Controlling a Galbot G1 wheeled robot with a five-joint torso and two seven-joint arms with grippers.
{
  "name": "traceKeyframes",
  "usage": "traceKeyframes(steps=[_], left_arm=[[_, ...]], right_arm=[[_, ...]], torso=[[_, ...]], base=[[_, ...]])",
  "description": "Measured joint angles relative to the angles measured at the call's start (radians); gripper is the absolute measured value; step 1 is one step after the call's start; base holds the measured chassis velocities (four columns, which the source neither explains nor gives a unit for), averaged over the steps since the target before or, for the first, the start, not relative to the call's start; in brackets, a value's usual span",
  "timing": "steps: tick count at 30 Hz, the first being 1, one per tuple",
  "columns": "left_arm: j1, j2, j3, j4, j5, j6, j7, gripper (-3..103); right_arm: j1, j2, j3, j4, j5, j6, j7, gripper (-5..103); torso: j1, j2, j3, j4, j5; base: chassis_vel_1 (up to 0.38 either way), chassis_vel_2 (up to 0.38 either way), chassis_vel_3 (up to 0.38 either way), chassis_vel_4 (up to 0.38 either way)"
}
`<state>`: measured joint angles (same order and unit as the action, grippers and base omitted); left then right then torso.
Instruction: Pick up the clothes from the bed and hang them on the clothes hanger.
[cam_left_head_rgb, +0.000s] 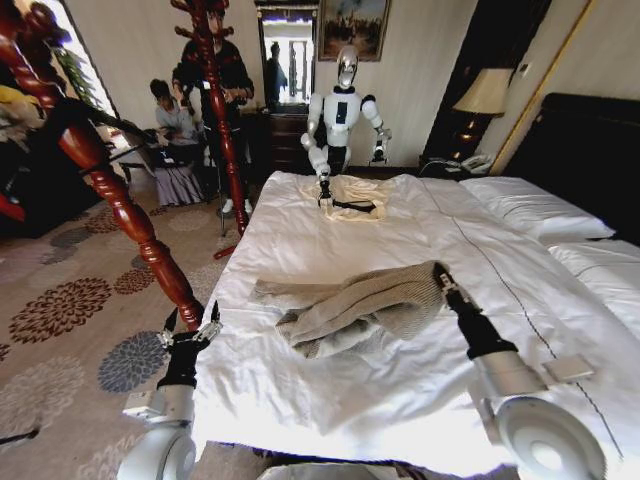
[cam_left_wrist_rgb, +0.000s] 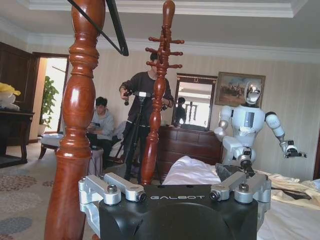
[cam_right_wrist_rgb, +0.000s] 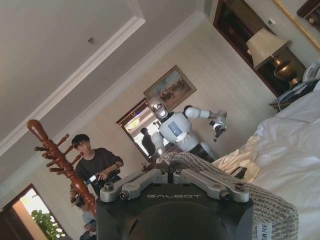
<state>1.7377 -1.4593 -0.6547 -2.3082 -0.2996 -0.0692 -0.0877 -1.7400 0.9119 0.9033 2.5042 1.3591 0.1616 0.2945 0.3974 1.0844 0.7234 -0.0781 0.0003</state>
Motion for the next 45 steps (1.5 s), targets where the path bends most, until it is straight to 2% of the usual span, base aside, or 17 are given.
traceKeyframes(steps=[8, 12, 17, 19, 20, 22, 23, 24, 27, 28, 29, 33, 34, 37, 40, 41, 45], left_arm=[[-0.006, 0.000, -0.002, 0.012, -0.003, 0.000, -0.004, 100], [-0.006, 0.003, -0.005, 0.015, -0.003, 0.000, -0.006, 100], [-0.005, 0.003, -0.007, 0.019, -0.004, 0.000, -0.008, 100], [-0.004, 0.002, -0.010, 0.024, -0.004, 0.001, -0.008, 100], [-0.004, 0.002, -0.010, 0.024, -0.004, 0.001, -0.008, 100], [-0.006, -0.003, -0.017, 0.038, -0.002, 0.003, -0.009, 100], [-0.006, -0.003, -0.017, 0.038, -0.002, 0.003, -0.009, 100], [-0.008, -0.005, -0.019, 0.046, -0.001, 0.003, -0.009, 100], [-0.013, -0.014, -0.029, 0.071, 0.001, 0.010, -0.012, 100], [-0.013, -0.014, -0.029, 0.071, 0.001, 0.010, -0.012, 100], [-0.014, -0.017, -0.034, 0.079, 0.002, 0.013, -0.012, 100], [-0.016, -0.023, -0.050, 0.095, 0.002, 0.017, -0.014, 100], [-0.016, -0.023, -0.050, 0.095, 0.002, 0.017, -0.014, 100], [-0.011, -0.030, -0.063, 0.098, 0.003, 0.017, -0.015, 100], [-0.009, -0.033, -0.066, 0.098, 0.005, 0.017, -0.015, 100], [-0.009, -0.034, -0.068, 0.096, 0.005, 0.016, -0.016, 100], [-0.011, -0.035, -0.067, 0.092, 0.006, 0.016, -0.016, 100]], right_arm=[[0.114, -0.025, 0.106, -0.002, 0.100, -0.016, 0.044, 0], [0.186, -0.058, 0.075, -0.002, 0.096, -0.042, 0.052, 0], [0.254, -0.099, -0.076, -0.025, 0.032, -0.076, 0.007, 0], [0.322, -0.123, -0.197, -0.104, 0.013, -0.085, -0.038, 0], [0.322, -0.123, -0.197, -0.104, 0.013, -0.085, -0.038, 0], [0.431, -0.134, -0.355, -0.202, -0.008, -0.087, -0.076, 0], [0.431, -0.134, -0.355, -0.202, -0.008, -0.087, -0.076, 0], [0.491, -0.132, -0.433, -0.249, -0.021, -0.086, -0.089, 0], [0.681, -0.078, -0.681, -0.410, -0.070, -0.080, -0.111, 0], [0.681, -0.078, -0.681, -0.410, -0.070, -0.080, -0.111, 0], [0.743, -0.045, -0.775, -0.483, -0.093, -0.076, -0.117, 0], [0.886, 0.075, -0.978, -0.663, -0.162, -0.056, -0.127, 0], [0.886, 0.075, -0.978, -0.663, -0.162, -0.056, -0.127, 0], [0.963, 0.179, -1.070, -0.742, -0.206, -0.048, -0.112, 0], [0.988, 0.213, -1.107, -0.759, -0.235, -0.049, -0.097, -1], [0.994, 0.219, -1.116, -0.761, -0.252, -0.053, -0.092, -1], [0.983, 0.189, -1.116, -0.739, -0.329, -0.100, -0.089, 15]], torso=[[0.000, 0.000, 0.000, -0.0001, -0.0001], [0.000, 0.000, 0.000, 0.0001, -0.0001], [0.000, 0.000, 0.000, -0.0002, -0.0005], [0.000, 0.000, 0.000, 0.0001, -0.0002], [0.000, 0.000, 0.000, 0.0001, -0.0002], [0.000, 0.000, 0.000, -0.0002, -0.0001], [0.000, 0.000, 0.000, -0.0002, -0.0001], [0.000, 0.000, 0.000, -0.0001, -0.0002], [0.000, 0.000, 0.000, 0.0003, -0.0005], [0.000, 0.000, 0.000, 0.0003, -0.0005], [0.000, 0.000, 0.000, 0.0003, -0.0005], [0.000, 0.000, 0.000, -0.0001, -0.0004], [0.000, 0.000, 0.000, -0.0001, -0.0004], [0.000, 0.000, 0.000, 0.0003, -0.0007], [0.000, 0.000, 0.000, 0.0003, -0.0002], [0.000, 0.000, 0.000, 0.0004, -0.0004], [0.000, 0.000, 0.000, 0.0003, -0.0001]], base=[[0.000, 0.000, 0.000, 0.000], [0.000, 0.000, 0.000, 0.000], [0.000, 0.000, 0.000, 0.000], [0.000, 0.000, 0.000, 0.000], [0.000, 0.000, 0.000, 0.000], [0.000, 0.000, 0.000, 0.000], [0.000, 0.000, 0.000, 0.000], [0.000, 0.000, 0.000, 0.000], [0.000, 0.000, 0.000, 0.000], [0.000, 0.000, 0.000, 0.000], [0.000, 0.000, 0.000, 0.000], [0.000, 0.000, 0.000, 0.000], [0.000, 0.000, 0.000, 0.000], [0.000, 0.000, 0.000, 0.000], [0.000, 0.000, 0.000, 0.000], [0.000, 0.000, 0.000, 0.000], [0.000, 0.000, 0.000, 0.000]])
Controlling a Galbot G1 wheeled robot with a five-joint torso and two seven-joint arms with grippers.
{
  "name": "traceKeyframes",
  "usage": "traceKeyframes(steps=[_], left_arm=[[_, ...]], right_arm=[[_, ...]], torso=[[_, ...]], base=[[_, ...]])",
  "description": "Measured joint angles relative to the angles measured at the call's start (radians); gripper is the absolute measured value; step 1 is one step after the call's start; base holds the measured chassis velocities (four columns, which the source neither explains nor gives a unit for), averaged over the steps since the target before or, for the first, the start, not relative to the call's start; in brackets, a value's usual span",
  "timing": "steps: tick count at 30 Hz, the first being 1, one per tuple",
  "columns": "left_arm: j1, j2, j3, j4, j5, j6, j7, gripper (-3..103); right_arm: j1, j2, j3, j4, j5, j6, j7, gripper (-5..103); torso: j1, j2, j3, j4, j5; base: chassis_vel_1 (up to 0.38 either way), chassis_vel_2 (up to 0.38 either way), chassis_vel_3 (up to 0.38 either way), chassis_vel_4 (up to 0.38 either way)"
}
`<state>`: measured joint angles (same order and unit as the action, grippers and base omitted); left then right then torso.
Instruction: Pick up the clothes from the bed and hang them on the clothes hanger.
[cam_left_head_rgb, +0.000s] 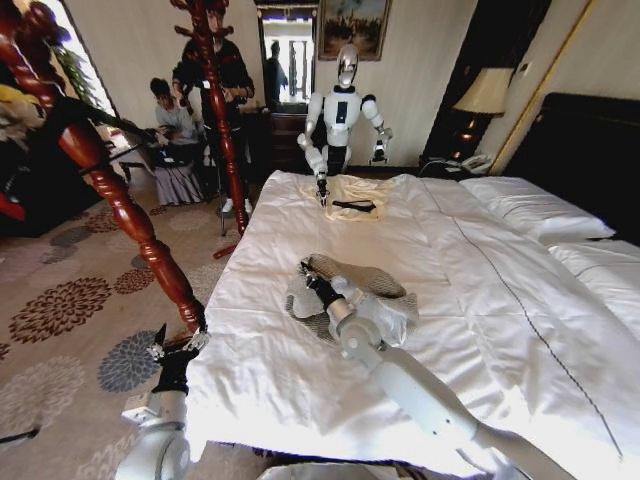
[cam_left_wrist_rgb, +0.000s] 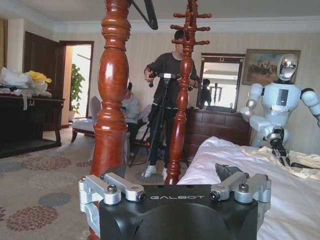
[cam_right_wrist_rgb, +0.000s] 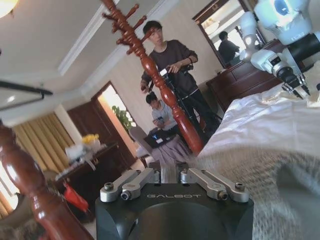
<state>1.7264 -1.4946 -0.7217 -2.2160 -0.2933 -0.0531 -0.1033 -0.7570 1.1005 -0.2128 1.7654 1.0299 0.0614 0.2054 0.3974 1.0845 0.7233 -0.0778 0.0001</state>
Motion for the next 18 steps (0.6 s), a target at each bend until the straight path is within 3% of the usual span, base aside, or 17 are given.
traceKeyframes(steps=[3, 5, 6, 8, 9, 10, 11, 12, 14, 16, 18], left_arm=[[-0.008, -0.001, 0.007, 0.006, 0.007, -0.002, 0.000, 100], [-0.010, -0.002, 0.013, 0.008, 0.012, -0.002, 0.000, 100], [-0.012, -0.004, 0.018, 0.009, 0.016, -0.002, 0.000, 100], [-0.015, -0.006, 0.026, 0.009, 0.022, -0.003, 0.000, 100], [-0.016, -0.007, 0.032, 0.009, 0.026, -0.003, 0.000, 100], [-0.017, -0.008, 0.038, 0.008, 0.029, -0.003, 0.000, 100], [-0.016, -0.008, 0.039, 0.006, 0.030, -0.003, 0.000, 100], [-0.016, -0.008, 0.039, 0.006, 0.030, -0.003, 0.000, 100], [-0.013, -0.005, 0.041, -0.002, 0.031, -0.003, 0.000, 100], [-0.009, 0.001, 0.039, -0.011, 0.030, -0.003, 0.000, 100], [-0.007, 0.002, 0.038, -0.015, 0.029, -0.003, 0.000, 100]], right_arm=[[-0.054, -0.080, 0.041, 0.060, -0.095, -0.139, 0.023, 25], [-0.084, -0.115, 0.059, 0.088, -0.125, -0.177, 0.033, 25], [-0.110, -0.137, 0.075, 0.110, -0.135, -0.194, 0.039, 36], [-0.143, -0.160, 0.108, 0.135, -0.137, -0.203, 0.050, 36], [-0.177, -0.178, 0.153, 0.156, -0.135, -0.205, 0.059, 47], [-0.212, -0.192, 0.207, 0.174, -0.136, -0.205, 0.071, 47], [-0.232, -0.200, 0.238, 0.186, -0.139, -0.205, 0.077, 58], [-0.232, -0.200, 0.238, 0.186, -0.139, -0.205, 0.077, 58], [-0.306, -0.237, 0.341, 0.246, -0.148, -0.205, 0.086, 58], [-0.407, -0.294, 0.433, 0.331, -0.151, -0.199, 0.082, 74], [-0.442, -0.317, 0.456, 0.358, -0.153, -0.196, 0.081, 79]], torso=[[0.000, 0.000, 0.000, -0.0007, 0.0000], [0.000, 0.000, 0.000, -0.0009, 0.0001], [0.000, 0.000, 0.000, -0.0009, 0.0001], [0.000, 0.000, 0.000, -0.0004, 0.0003], [0.000, 0.000, 0.000, -0.0003, 0.0003], [0.000, 0.000, 0.000, -0.0002, 0.0003], [0.000, 0.000, 0.000, -0.0002, 0.0004], [0.000, 0.000, 0.000, -0.0002, 0.0004], [0.000, 0.000, 0.000, -0.0001, 0.0006], [0.000, 0.000, 0.000, -0.0005, 0.0000], [0.000, 0.000, 0.000, -0.0007, 0.0002]], base=[[0.000, 0.000, 0.000, 0.000], [0.000, 0.000, 0.000, 0.000], [0.000, 0.000, 0.000, 0.000], [0.000, 0.000, 0.000, 0.000], [0.000, 0.000, 0.000, 0.000], [0.000, 0.000, 0.000, 0.000], [0.000, 0.000, 0.000, 0.000], [0.000, 0.000, 0.000, 0.000], [0.000, 0.000, 0.000, 0.000], [0.000, 0.000, 0.000, 0.000], [0.000, 0.000, 0.000, 0.000]])
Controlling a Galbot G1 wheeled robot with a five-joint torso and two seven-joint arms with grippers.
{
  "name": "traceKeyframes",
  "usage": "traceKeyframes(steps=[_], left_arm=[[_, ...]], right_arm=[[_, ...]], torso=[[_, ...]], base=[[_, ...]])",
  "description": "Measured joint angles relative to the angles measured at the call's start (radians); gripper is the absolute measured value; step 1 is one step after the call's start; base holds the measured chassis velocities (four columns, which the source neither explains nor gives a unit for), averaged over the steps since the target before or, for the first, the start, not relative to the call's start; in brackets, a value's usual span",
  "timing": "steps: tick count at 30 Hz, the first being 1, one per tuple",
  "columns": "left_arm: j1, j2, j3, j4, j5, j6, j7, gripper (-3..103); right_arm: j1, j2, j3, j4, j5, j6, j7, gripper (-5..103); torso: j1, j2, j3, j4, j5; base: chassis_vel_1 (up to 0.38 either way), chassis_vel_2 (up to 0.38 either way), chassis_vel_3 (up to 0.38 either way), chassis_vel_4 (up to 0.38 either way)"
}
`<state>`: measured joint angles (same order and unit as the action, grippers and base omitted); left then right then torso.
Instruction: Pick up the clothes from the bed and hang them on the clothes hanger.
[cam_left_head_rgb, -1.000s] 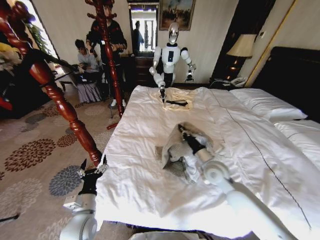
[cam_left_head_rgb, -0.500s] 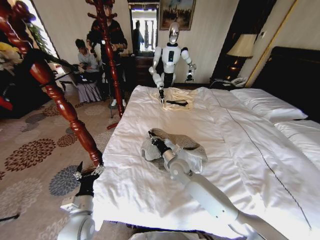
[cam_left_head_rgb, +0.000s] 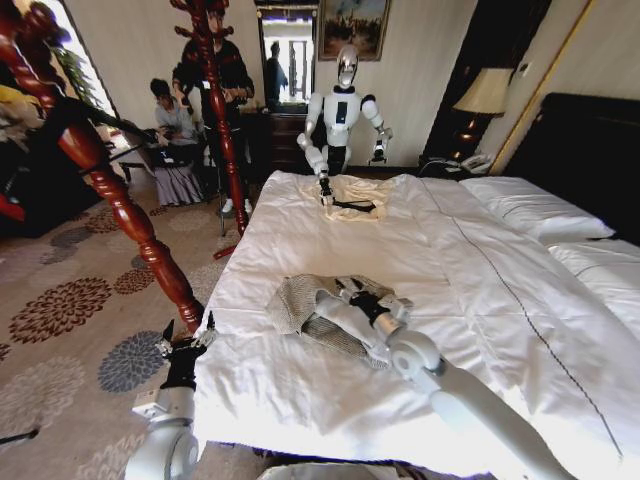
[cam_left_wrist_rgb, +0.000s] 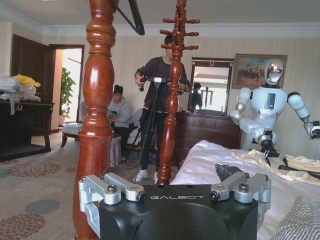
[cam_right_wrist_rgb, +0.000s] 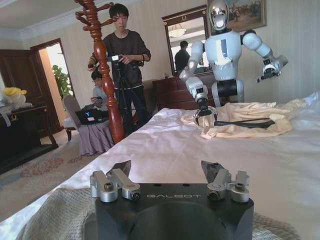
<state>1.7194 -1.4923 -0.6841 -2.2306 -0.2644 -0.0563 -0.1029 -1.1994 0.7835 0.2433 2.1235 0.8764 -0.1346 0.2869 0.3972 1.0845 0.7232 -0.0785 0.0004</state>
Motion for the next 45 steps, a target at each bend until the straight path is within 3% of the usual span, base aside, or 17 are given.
traceKeyframes(steps=[4, 5, 10, 11, 14, 16, 17, 21, 23, 24, 26, 28, 38, 45], left_arm=[[0.003, 0.003, 0.003, -0.018, -0.004, -0.002, 0.000, 100], [0.003, 0.003, 0.003, -0.018, -0.004, -0.002, 0.000, 100], [0.019, 0.004, 0.011, -0.050, -0.002, -0.007, 0.000, 100], [0.019, 0.004, 0.011, -0.050, -0.002, -0.007, 0.000, 100], [0.024, 0.007, 0.004, -0.063, -0.004, -0.010, -0.006, 100], [0.030, 0.011, 0.002, -0.075, -0.017, -0.005, -0.013, 100], [0.030, 0.011, 0.002, -0.075, -0.017, -0.005, -0.013, 100], [0.030, 0.019, -0.009, -0.085, -0.040, 0.002, -0.021, 100], [0.024, 0.021, -0.012, -0.079, -0.046, 0.003, -0.025, 100], [0.024, 0.021, -0.012, -0.079, -0.046, 0.003, -0.025, 100], [0.017, 0.018, -0.008, -0.071, -0.046, 0.003, -0.029, 100], [0.012, 0.012, 0.002, -0.065, -0.042, 0.003, -0.029, 100], [0.004, 0.015, 0.003, -0.053, -0.034, 0.007, -0.031, 100], [-0.004, 0.018, 0.003, -0.040, -0.039, 0.010, -0.033, 100]], right_arm=[[-0.135, -0.112, 0.074, 0.104, -0.036, -0.034, 0.053, 95], [-0.135, -0.112, 0.074, 0.104, -0.036, -0.034, 0.053, 95], [-0.138, -0.261, 0.068, 0.098, -0.140, -0.132, 0.081, 100], [-0.138, -0.261, 0.068, 0.098, -0.140, -0.132, 0.081, 100], [-0.085, -0.293, 0.053, -0.026, -0.093, -0.029, -0.069, 100], [-0.039, -0.300, 0.048, -0.151, -0.055, 0.058, -0.260, 100], [-0.039, -0.300, 0.048, -0.151, -0.055, 0.058, -0.260, 100], [0.031, -0.313, 0.046, -0.313, -0.036, 0.177, -0.640, 100], [0.049, -0.327, 0.055, -0.352, -0.018, 0.209, -0.791, 100], [0.049, -0.327, 0.055, -0.352, -0.018, 0.209, -0.791, 100], [0.070, -0.332, 0.059, -0.388, -0.018, 0.229, -0.887, 100], [0.095, -0.328, 0.058, -0.436, -0.049, 0.234, -0.927, 100], [0.178, -0.268, 0.029, -0.609, -0.157, 0.194, -0.991, 100], [0.197, -0.237, 0.015, -0.644, -0.183, 0.210, -1.073, 103]], torso=[[0.000, 0.000, 0.000, 0.0004, 0.0000], [0.000, 0.000, 0.000, 0.0004, 0.0000], [0.000, 0.000, 0.000, 0.0005, -0.0003], [0.000, 0.000, 0.000, 0.0005, -0.0003], [0.000, 0.000, 0.000, 0.0006, -0.0002], [0.000, 0.000, 0.000, 0.0005, 0.0003], [0.000, 0.000, 0.000, 0.0005, 0.0003], [0.000, 0.000, 0.000, 0.0006, 0.0001], [0.000, 0.000, 0.000, 0.0004, -0.0001], [0.000, 0.000, 0.000, 0.0004, -0.0001], [0.000, 0.000, 0.000, 0.0003, -0.0003], [0.000, 0.000, 0.000, 0.0004, -0.0004], [0.000, 0.000, 0.000, 0.0005, -0.0002], [0.000, 0.000, 0.000, 0.0004, -0.0002]], base=[[0.000, 0.000, 0.000, 0.000], [0.000, 0.000, 0.000, 0.000], [0.000, 0.000, 0.000, 0.000], [0.000, 0.000, 0.000, 0.000], [0.000, 0.000, 0.000, 0.000], [0.000, 0.000, 0.000, 0.000], [0.000, 0.000, 0.000, 0.000], [0.000, 0.000, 0.000, 0.000], [0.000, 0.000, 0.000, 0.000], [0.000, 0.000, 0.000, 0.000], [0.000, 0.000, 0.000, 0.000], [0.000, 0.000, 0.000, 0.000], [0.000, 0.000, 0.000, 0.000], [0.000, 0.000, 0.000, 0.000]])
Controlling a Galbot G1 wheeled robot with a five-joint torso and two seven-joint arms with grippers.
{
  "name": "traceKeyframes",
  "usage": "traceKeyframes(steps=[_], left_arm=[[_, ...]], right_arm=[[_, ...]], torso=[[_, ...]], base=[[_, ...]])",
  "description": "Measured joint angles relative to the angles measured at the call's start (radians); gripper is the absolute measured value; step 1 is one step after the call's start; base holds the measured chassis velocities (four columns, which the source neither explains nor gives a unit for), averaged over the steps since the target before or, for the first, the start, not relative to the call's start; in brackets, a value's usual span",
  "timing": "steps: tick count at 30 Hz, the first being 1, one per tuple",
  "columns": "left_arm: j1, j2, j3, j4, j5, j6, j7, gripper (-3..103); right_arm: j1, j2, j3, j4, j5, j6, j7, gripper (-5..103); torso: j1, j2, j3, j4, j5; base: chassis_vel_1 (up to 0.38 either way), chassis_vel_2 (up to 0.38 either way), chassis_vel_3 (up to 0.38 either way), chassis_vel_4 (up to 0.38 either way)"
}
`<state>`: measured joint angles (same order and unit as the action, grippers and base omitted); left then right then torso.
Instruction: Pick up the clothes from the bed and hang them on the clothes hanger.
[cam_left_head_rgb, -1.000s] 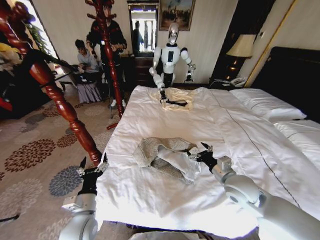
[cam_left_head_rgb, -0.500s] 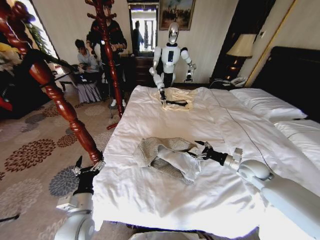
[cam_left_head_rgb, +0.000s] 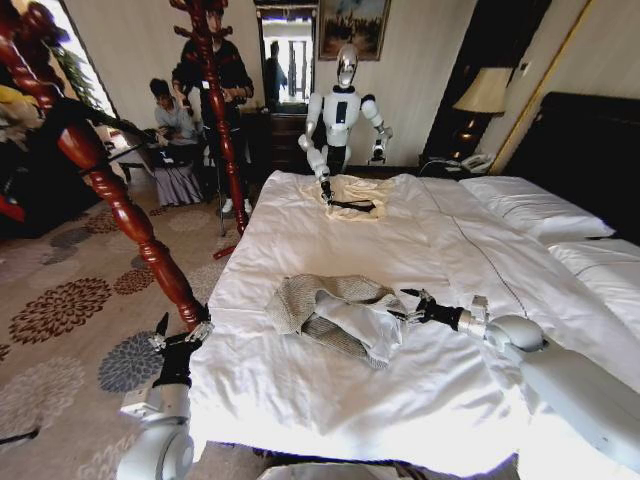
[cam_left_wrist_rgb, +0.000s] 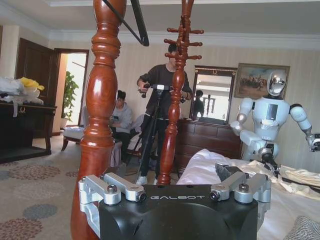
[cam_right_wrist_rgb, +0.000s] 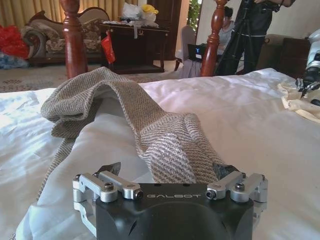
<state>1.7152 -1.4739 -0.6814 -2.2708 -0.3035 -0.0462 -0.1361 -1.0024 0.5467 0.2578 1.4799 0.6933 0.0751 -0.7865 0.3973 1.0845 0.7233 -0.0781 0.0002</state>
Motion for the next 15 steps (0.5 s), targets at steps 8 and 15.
traceKeyframes(steps=[8, 15], left_arm=[[-0.003, 0.002, 0.000, 0.007, -0.005, 0.000, -0.003, 100], [-0.002, 0.006, -0.002, 0.001, -0.010, 0.000, -0.007, 100]], right_arm=[[0.011, 0.014, -0.011, -0.003, -0.005, 0.013, 0.003, 78], [-0.007, 0.008, 0.006, 0.009, -0.037, 0.017, 0.007, 50]], torso=[[0.000, 0.000, 0.000, 0.0000, 0.0000], [0.000, 0.000, 0.000, 0.0000, -0.0001]], base=[[0.000, 0.000, 0.000, 0.000], [0.000, 0.000, 0.000, 0.000]])
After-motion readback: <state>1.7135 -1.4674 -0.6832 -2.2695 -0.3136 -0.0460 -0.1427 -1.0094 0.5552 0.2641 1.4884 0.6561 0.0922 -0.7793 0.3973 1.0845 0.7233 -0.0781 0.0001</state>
